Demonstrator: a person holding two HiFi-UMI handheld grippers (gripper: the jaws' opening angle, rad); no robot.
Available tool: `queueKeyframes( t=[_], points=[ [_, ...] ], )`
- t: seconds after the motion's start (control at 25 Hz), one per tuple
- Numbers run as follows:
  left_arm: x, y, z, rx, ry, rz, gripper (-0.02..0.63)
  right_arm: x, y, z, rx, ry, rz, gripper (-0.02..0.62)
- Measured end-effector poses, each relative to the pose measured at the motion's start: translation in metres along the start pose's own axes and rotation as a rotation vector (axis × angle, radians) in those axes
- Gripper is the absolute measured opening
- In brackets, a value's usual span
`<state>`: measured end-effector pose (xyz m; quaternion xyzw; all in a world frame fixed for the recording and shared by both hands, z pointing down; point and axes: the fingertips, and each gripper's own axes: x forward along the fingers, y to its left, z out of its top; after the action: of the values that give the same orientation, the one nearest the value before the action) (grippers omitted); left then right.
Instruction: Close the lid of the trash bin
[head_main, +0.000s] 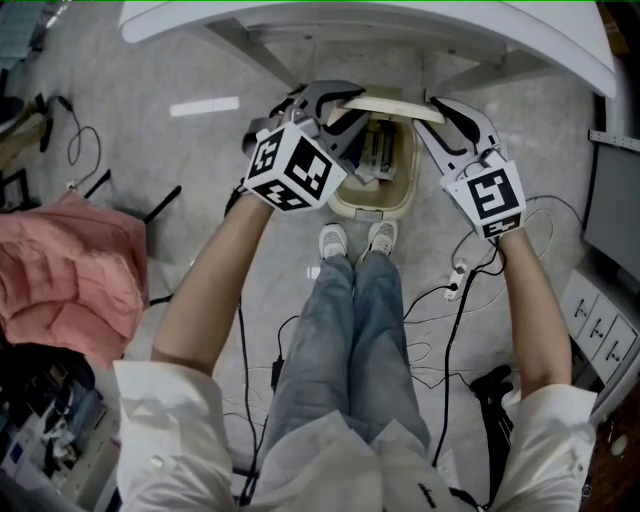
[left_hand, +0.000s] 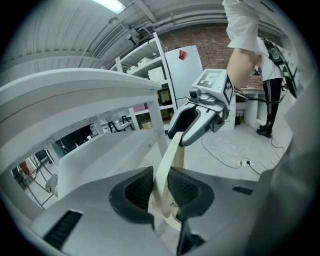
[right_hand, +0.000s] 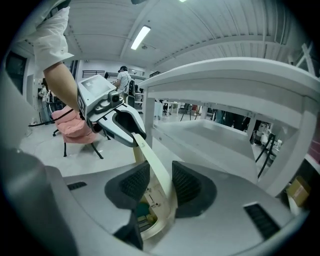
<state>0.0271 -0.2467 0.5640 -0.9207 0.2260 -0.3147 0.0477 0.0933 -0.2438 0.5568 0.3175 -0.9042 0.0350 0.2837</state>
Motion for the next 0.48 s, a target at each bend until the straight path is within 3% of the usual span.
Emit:
queueKeyframes(
  t=[0.48],
  points=[
    [-0.016,-0.047,-0.014,0.145,0.033,-0.110,0.092,-0.017,0.041,-0.019,-0.061,0.054,0.057,0.153]
  ],
)
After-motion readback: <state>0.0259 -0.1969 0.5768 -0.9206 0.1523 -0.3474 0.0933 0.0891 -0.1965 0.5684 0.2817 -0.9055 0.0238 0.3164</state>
